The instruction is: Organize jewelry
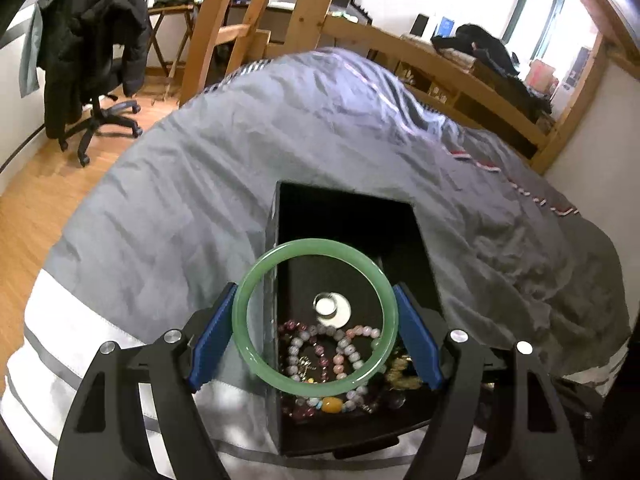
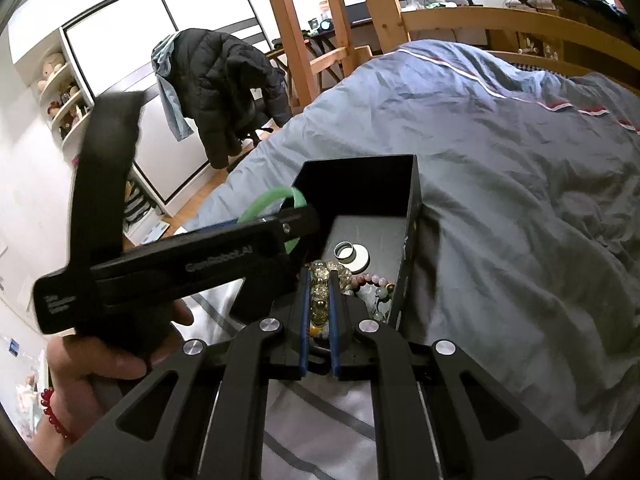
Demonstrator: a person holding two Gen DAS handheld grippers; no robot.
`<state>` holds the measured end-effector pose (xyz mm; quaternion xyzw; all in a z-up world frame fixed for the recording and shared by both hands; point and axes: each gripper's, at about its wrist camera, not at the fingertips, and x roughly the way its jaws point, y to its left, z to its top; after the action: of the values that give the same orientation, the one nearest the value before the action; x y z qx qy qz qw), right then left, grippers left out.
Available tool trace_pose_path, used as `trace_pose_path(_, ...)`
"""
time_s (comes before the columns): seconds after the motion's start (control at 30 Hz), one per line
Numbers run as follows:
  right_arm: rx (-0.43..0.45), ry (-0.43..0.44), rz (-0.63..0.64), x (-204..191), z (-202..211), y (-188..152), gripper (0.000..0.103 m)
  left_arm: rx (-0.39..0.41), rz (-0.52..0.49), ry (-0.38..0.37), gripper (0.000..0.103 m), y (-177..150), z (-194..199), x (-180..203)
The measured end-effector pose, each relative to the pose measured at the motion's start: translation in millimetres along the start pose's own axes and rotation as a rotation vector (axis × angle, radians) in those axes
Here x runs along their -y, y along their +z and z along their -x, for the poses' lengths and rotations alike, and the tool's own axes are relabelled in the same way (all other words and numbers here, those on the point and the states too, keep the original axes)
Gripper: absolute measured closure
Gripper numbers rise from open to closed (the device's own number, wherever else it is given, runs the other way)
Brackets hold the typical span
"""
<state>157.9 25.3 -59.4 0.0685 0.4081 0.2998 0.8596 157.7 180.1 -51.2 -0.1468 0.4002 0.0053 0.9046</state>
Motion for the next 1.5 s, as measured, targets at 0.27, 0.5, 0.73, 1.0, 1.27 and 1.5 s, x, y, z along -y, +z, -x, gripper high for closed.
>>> trace_pose_path(0.27, -0.006, 0.028, -0.039, 8.2, -4.9, -10.3, 0.019, -0.008, -0.013, -0.014, 0.028, -0.5, -2.8, 4.1)
trace_pose_path(0.5, 0.092, -0.091, -0.044, 30.4, 41.4, -35.2, 0.010, -0.006, 0.024, -0.039, 0.027, 1.3, -3.7, -2.3)
trace_pose_path(0.73, 0.127, -0.140, -0.081, 49.6, 80.6, -67.6, 0.008, 0.035, 0.025, -0.051, 0.014, 0.4, 5.1, 1.9)
trace_pose_path(1.0, 0.139, -0.140, -0.080, 40.9, 98.6, -67.4, 0.004, 0.060, -0.006, 0.039, 0.011, -11.2, 34.2, 12.2)
trace_pose_path(1.27, 0.164, -0.179, -0.071, 26.2, 135.8, -50.9, 0.004, 0.154, -0.162, 0.226, 0.009, -23.8, 108.9, 31.0)
trace_pose_path(1.5, 0.155, -0.175, -0.086, 11.1, 165.3, -45.0, 0.004, 0.124, -0.261, 0.308, 0.009, -64.2, 166.9, 30.8)
